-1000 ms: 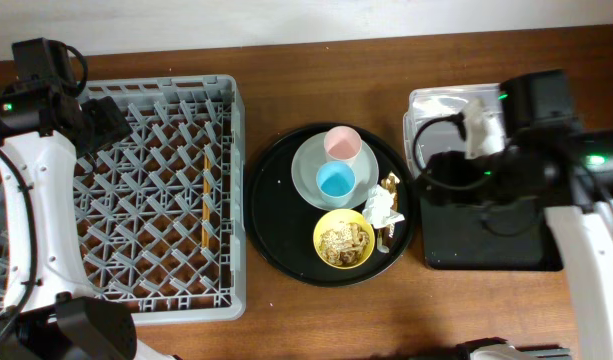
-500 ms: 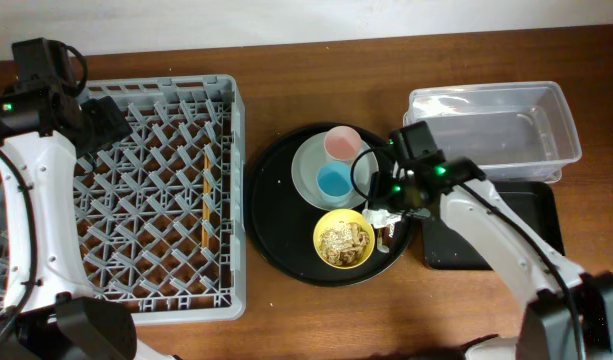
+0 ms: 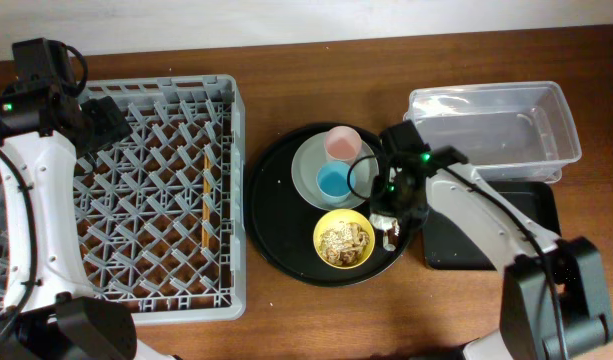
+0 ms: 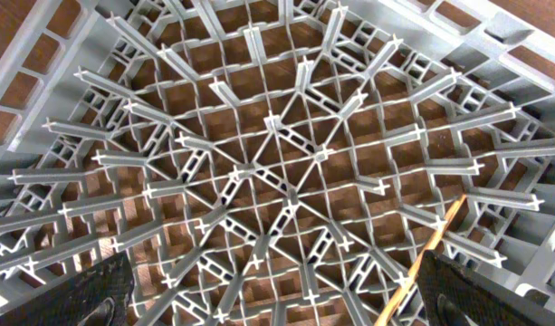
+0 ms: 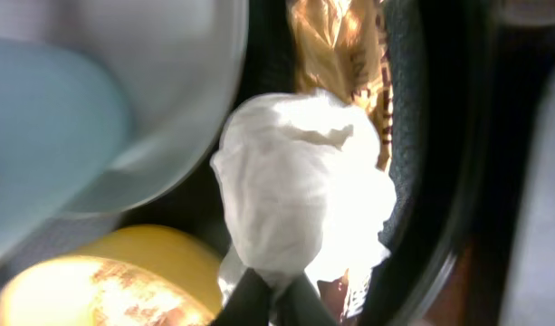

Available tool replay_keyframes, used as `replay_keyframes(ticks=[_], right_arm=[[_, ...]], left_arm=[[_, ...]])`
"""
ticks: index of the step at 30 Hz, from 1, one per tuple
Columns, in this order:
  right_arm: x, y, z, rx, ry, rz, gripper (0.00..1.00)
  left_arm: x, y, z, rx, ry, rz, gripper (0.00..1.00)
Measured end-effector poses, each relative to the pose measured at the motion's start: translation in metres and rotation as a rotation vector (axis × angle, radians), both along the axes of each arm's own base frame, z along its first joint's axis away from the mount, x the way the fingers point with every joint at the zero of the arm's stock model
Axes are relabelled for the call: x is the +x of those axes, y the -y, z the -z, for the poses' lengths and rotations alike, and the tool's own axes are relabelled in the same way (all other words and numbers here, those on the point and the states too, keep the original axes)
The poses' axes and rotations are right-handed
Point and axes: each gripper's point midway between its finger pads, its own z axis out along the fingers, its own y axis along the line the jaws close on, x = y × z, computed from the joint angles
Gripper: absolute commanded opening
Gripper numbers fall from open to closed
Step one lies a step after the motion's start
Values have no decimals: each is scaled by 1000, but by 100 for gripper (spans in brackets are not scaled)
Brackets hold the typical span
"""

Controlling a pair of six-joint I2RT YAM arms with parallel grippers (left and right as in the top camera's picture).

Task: Sort waste into correct bins and load items into the dishwasher rack
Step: 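Drop the tissue into the clear plastic bin with the right gripper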

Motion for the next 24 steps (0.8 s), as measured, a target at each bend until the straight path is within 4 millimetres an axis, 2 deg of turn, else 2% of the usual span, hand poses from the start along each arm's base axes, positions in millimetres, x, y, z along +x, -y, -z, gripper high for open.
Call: replay_keyframes(ticks=[1,2,4,6,8,10,13,14,15,16,19,22,24], right_arm=[[6,-1,-15,5,25,-12,4],[22,-5,-53,22,118,-32,4],[36,-1,-97,14,221,-33,4],[47,14,-135,-29,331,-5,4],[54,42,-158,-109,409,65,4],[61,75,-158,-206,424,150,8],[80,118,-141,-297,425,264,18],[84,129,-133,-314,412,291,95],[89,144,-118,-338,382,325,99],[89,150,-112,-347,364,339,99],[87,165,-100,-367,328,371,99],[81,171,-104,-383,304,362,99],[70,170,-119,-381,276,335,99]], left_arm=[[0,0,0,0,0,0,99],[0,0,0,0,0,0,99],[0,0,0,0,0,0,99],[0,0,0,0,0,0,99],[0,0,0,0,0,0,99],[0,0,0,0,0,0,99],[0,0,0,0,0,0,99],[0,0,0,0,0,0,99],[0,0,0,0,-1,0,99],[0,0,0,0,0,0,99],[0,0,0,0,0,0,99],[0,0,0,0,0,0,99],[0,0,0,0,0,0,99]])
